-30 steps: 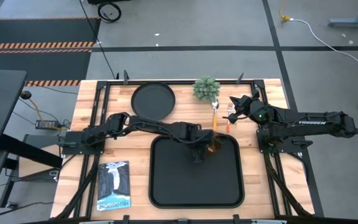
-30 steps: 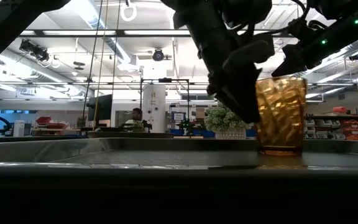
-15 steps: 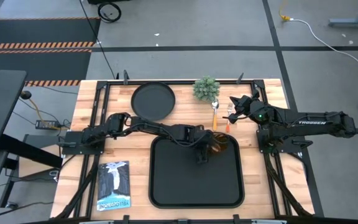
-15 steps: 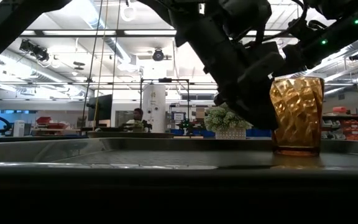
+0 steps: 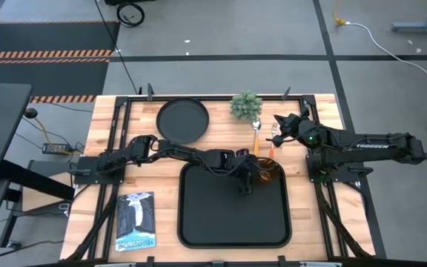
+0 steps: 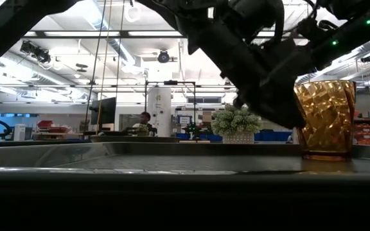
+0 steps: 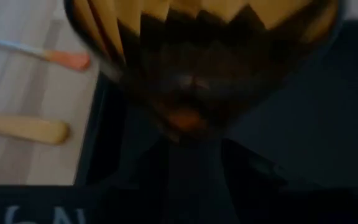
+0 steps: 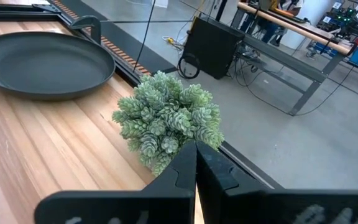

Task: Pick and place plate/cup/fork/spoon on tray
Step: Put the brown cup on the black tray, then put the black plate on the black tray at the bottom of the brown cup

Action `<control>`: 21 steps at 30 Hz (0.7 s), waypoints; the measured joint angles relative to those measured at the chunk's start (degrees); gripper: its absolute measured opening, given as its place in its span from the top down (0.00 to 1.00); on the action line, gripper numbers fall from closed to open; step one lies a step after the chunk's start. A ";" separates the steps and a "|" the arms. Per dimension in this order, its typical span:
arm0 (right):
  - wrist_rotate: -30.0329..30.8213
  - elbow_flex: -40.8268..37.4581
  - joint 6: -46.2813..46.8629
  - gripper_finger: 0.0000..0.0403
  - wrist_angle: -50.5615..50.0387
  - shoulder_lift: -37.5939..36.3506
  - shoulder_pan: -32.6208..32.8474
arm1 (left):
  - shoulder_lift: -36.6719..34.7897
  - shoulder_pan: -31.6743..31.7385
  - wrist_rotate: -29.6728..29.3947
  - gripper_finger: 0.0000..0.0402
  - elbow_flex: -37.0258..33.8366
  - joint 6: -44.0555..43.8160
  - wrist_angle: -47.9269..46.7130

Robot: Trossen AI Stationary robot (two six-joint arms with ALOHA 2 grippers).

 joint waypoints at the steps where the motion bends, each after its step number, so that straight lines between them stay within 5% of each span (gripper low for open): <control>1: 0.01 0.00 -0.02 0.98 0.10 -0.01 0.00 | 0.32 0.02 0.00 0.61 -0.04 -0.02 -0.17; 12: -0.93 0.00 0.27 0.98 0.09 -0.25 0.00 | 0.66 0.48 0.56 0.61 0.10 0.90 1.51; 21: 0.38 0.00 -3.19 0.98 1.62 -0.98 -0.07 | -5.26 1.32 -4.74 0.64 0.20 10.90 -10.11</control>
